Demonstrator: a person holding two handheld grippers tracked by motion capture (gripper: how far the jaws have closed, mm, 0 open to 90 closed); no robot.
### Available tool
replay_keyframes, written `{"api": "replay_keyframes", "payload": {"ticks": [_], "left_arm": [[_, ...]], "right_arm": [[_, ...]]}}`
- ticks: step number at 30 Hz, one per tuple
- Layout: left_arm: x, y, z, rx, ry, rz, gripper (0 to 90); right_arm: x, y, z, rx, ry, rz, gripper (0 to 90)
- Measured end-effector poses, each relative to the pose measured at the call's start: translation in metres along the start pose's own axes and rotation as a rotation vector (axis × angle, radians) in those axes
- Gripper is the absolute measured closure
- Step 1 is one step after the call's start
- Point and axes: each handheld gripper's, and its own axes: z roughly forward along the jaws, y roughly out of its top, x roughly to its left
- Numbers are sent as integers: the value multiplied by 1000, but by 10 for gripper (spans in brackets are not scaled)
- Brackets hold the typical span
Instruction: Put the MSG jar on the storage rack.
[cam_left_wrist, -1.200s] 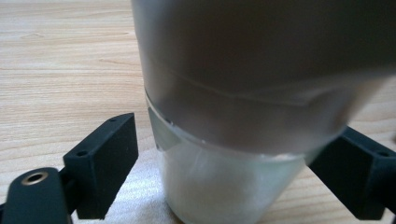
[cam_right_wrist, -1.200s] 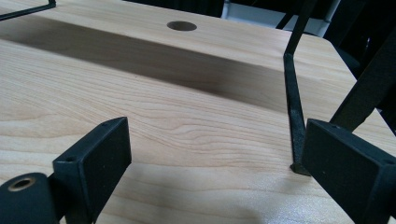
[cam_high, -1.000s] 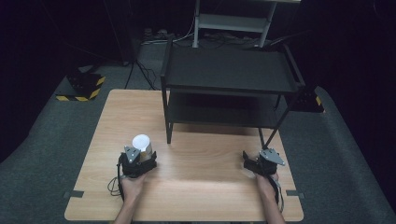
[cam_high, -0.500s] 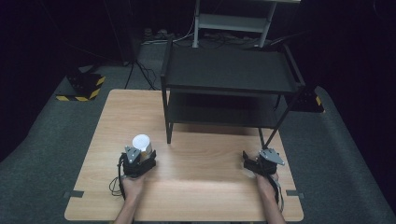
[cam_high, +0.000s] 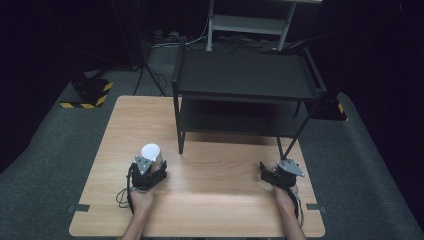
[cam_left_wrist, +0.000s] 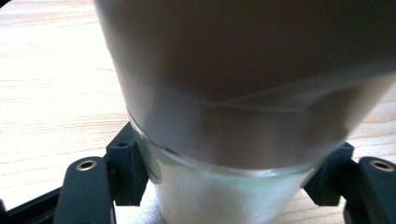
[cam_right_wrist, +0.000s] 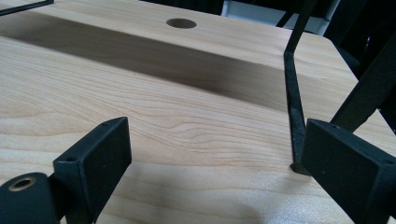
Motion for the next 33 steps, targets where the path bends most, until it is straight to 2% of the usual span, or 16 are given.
{"api": "replay_keyframes", "payload": {"ticks": [10, 13, 14, 15, 16, 17, 18, 20, 21, 22, 23, 24, 27, 30, 31, 33], "left_arm": [[-4, 6, -2, 0, -35, 25, 310], [-8, 15, -5, 11, -69, 61, 310], [-8, 15, -5, 11, -69, 61, 310], [-10, 19, -7, 16, -95, 70, 310], [-10, 19, -7, 16, -95, 70, 310], [-12, 26, -10, 23, -126, 90, 310], [-12, 26, -10, 23, -126, 90, 310], [-17, 32, -12, 25, -153, 109, 309], [-23, 40, -14, 30, -174, 135, 309], [-23, 40, -14, 30, -174, 135, 309], [-28, 48, -16, 30, -202, 149, 309], [-28, 48, -16, 30, -202, 149, 309], [-38, 64, -17, 32, -253, 172, 309], [-43, 72, -16, 30, -277, 186, 309], [-49, 81, -13, 18, -316, 200, 309], [-50, 82, -12, 17, -317, 201, 309]], "right_arm": [[0, 0, 0, 2, -1, -1, 85], [0, 0, 0, 0, 0, 0, 85], [0, 0, 0, 0, 0, 0, 85], [-1, 0, 0, -1, 1, 0, 85], [-1, 0, 0, -1, 1, 0, 85], [-1, 0, 0, -2, 2, 1, 84], [-1, 0, 0, -2, 2, 1, 84], [-1, 0, 0, -3, 3, 2, 84], [-1, 0, 0, -3, 3, 4, 84], [-1, 0, 0, -3, 3, 4, 84], [-1, 0, 0, -2, 2, 6, 85], [-1, 0, 0, -2, 2, 6, 85], [-1, 0, 0, -3, 2, 6, 85], [-1, 0, 0, -4, 3, 6, 85], [-1, 0, 0, -5, 3, 9, 85], [-2, -1, 0, -7, 4, 11, 85]]}}
